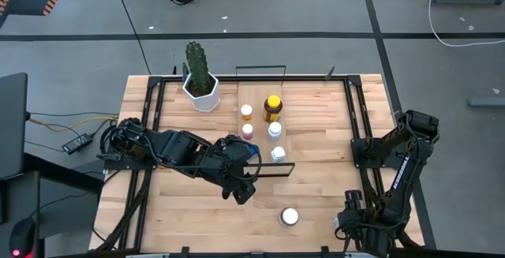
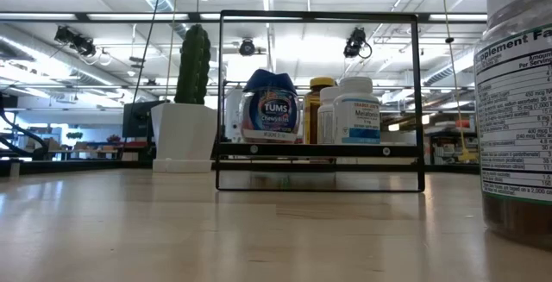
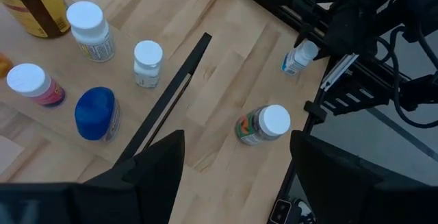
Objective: Pick and place medicine bottles onto shelf by color
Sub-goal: Put the white and blue medicine bottle on the shelf, then adjust the large orange medicine bottle on the shelf
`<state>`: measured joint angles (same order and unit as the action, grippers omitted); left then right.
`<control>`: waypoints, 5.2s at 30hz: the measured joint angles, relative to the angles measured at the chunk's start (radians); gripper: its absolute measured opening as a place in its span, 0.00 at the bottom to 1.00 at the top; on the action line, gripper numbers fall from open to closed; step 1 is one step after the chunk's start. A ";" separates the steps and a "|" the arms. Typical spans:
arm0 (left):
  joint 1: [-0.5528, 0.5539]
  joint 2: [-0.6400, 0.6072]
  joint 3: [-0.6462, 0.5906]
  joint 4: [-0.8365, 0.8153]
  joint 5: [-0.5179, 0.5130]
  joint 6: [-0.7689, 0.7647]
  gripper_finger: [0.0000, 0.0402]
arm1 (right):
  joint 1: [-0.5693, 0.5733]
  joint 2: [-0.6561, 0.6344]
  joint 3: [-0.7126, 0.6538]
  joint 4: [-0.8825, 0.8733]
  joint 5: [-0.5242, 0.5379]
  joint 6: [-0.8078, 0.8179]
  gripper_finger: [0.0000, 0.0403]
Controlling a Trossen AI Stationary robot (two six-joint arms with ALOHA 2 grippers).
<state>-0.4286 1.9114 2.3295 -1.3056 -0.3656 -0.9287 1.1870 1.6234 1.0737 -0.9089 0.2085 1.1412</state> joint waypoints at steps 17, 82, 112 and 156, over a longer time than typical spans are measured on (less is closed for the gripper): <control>0.000 0.000 0.000 -0.033 0.000 0.007 0.67 | -0.060 -0.002 0.080 -0.160 0.016 0.151 0.46; 0.522 -0.179 0.001 -0.135 0.004 0.536 0.67 | -1.699 0.290 0.695 -0.095 -0.056 -1.092 0.46; 0.532 -0.177 0.001 -0.096 0.004 0.503 0.67 | -1.691 0.293 0.596 -0.018 -0.064 -0.913 0.46; 0.529 -0.177 0.001 -0.106 0.004 0.502 0.67 | -1.701 0.297 0.855 -0.248 -0.109 -0.899 0.59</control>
<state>0.1005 1.7344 2.3302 -1.4117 -0.3618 -0.4271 -0.5140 1.9201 1.9289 -1.1571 0.0999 0.2421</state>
